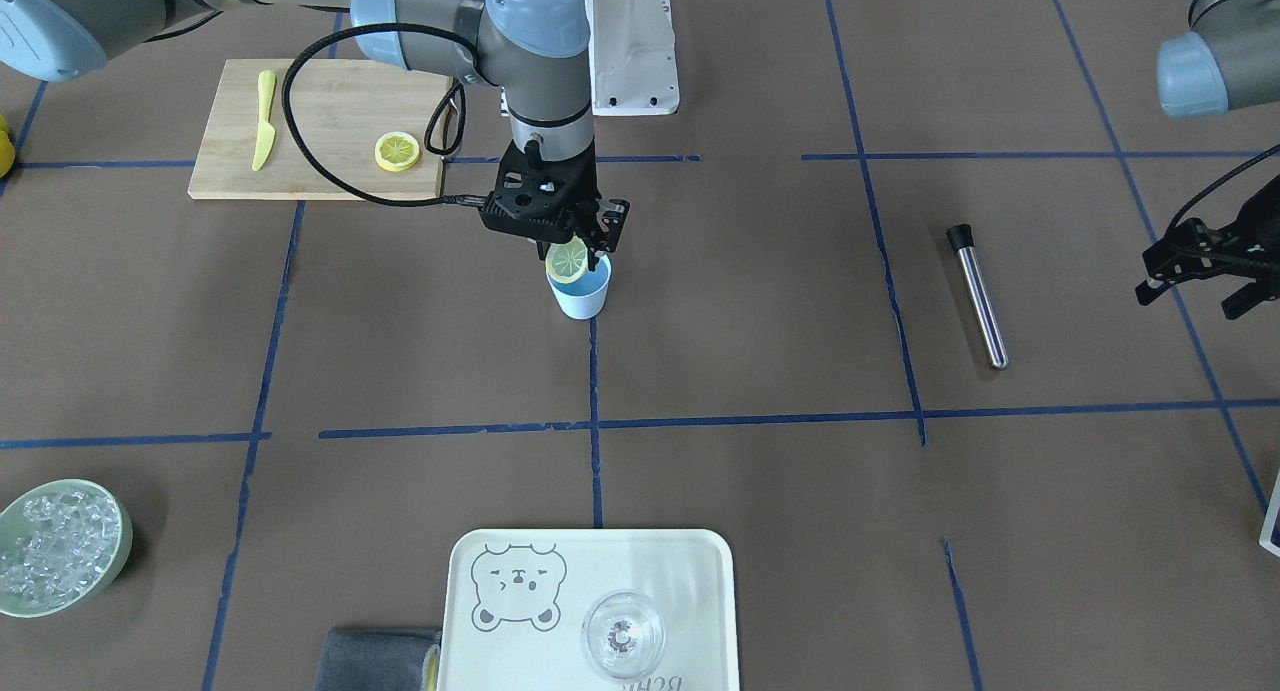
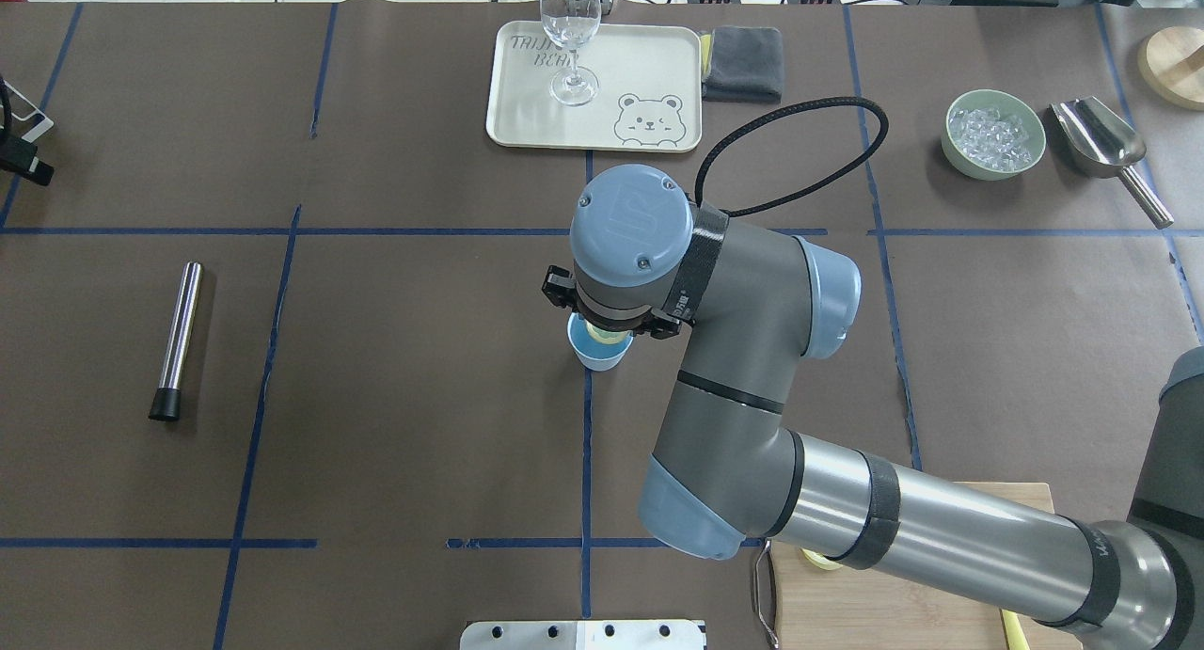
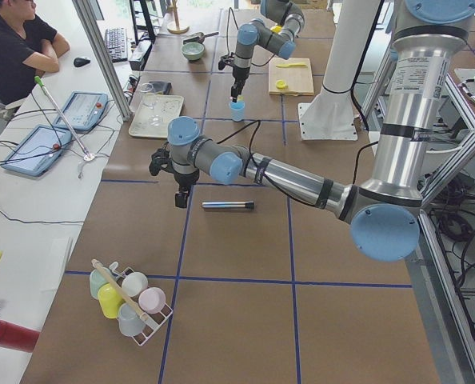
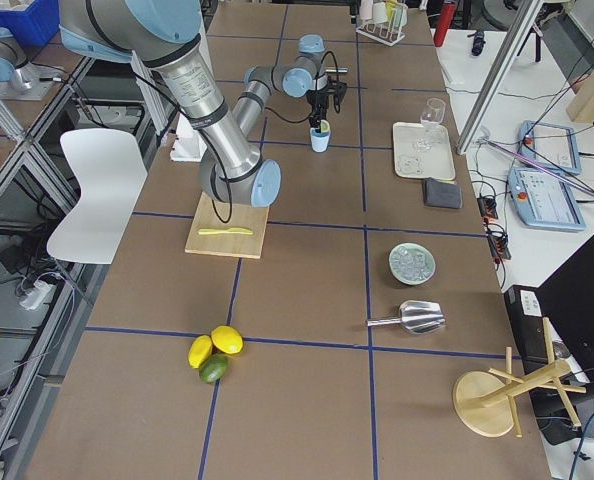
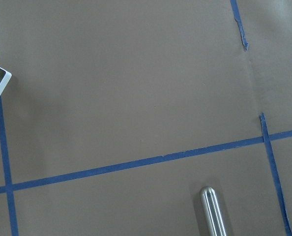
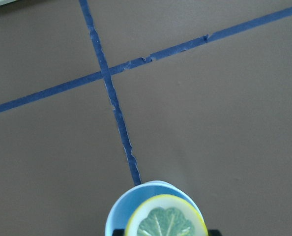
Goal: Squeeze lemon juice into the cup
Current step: 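Hold the lemon slice over the blue cup and squeeze with the right gripper, then withdraw the right arm while the left gripper grasps the steel muddler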
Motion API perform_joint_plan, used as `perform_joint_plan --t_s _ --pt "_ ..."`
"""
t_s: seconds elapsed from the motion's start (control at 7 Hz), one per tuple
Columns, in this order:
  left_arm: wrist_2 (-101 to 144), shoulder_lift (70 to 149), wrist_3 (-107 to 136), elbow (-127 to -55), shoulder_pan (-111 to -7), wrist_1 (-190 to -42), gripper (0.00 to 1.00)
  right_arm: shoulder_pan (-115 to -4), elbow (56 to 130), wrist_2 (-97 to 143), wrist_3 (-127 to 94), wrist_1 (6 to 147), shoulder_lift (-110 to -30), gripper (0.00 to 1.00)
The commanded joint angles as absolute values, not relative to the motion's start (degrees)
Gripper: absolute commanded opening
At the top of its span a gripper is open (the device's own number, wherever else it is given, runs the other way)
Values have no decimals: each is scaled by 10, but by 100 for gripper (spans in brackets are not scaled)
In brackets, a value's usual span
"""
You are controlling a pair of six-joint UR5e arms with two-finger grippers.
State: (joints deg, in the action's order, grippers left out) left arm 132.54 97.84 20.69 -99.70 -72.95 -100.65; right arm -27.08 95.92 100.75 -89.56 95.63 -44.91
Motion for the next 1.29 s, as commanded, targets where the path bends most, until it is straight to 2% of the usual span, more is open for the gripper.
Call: perform_joint_plan --t_s 0.0,0.14,0.43,0.71,1.14 --pt "1325 982 207 -994 -729 -1007 100 -270 960 1011 -896 957 -448 87" --pt "1325 982 207 -993 -729 -1006 100 -270 960 1012 -896 957 -448 100" --pt "1325 986 215 -993 -722 -1006 100 -271 964 1018 -891 958 -450 100" --pt "1325 1006 330 -1004 -670 -1002 100 -305 969 1025 -827 975 -468 100" --pt "1328 1011 424 -990 -599 -996 100 -413 1021 1107 -663 966 -553 100"
